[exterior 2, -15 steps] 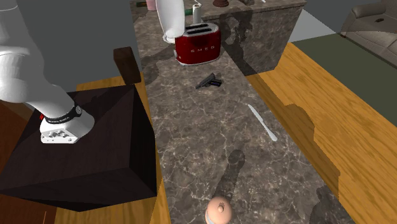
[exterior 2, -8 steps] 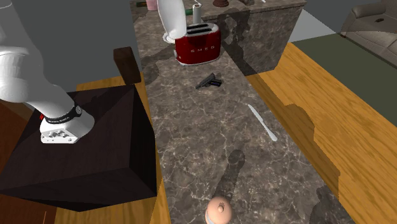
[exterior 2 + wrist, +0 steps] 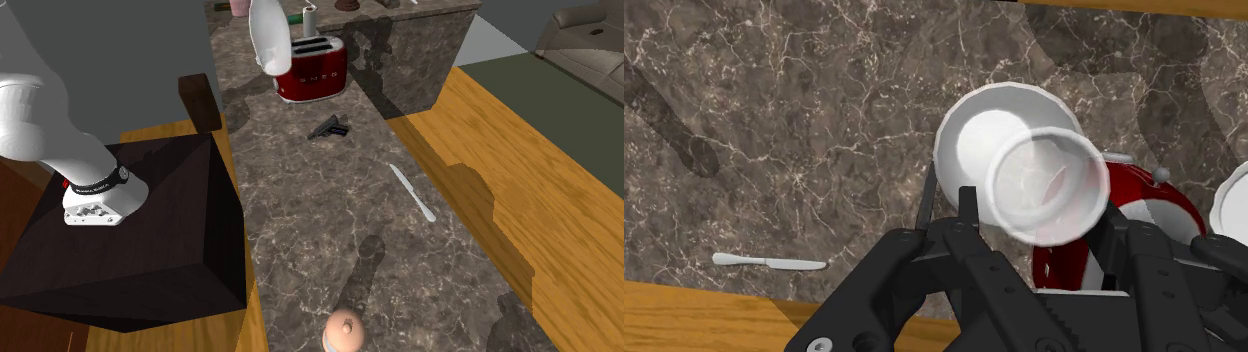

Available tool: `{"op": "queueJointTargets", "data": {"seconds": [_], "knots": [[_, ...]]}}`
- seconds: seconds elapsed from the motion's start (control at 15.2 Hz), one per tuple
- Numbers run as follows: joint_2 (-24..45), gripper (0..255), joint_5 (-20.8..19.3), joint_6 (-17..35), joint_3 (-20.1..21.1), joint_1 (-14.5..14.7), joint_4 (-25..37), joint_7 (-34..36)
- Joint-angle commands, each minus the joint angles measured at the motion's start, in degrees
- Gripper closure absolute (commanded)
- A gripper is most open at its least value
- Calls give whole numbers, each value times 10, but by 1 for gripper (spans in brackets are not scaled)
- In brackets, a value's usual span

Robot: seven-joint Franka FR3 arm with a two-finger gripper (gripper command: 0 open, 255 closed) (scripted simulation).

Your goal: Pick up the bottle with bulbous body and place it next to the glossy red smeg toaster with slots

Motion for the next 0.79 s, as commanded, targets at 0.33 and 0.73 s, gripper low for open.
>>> {"op": "queueJointTargets", "data": {"seconds": [0.33, 0.73], "knots": [[-23, 255, 2, 65, -1, -2, -87, -3], [-33, 255, 3, 115, -1, -2, -147, -5]]}}
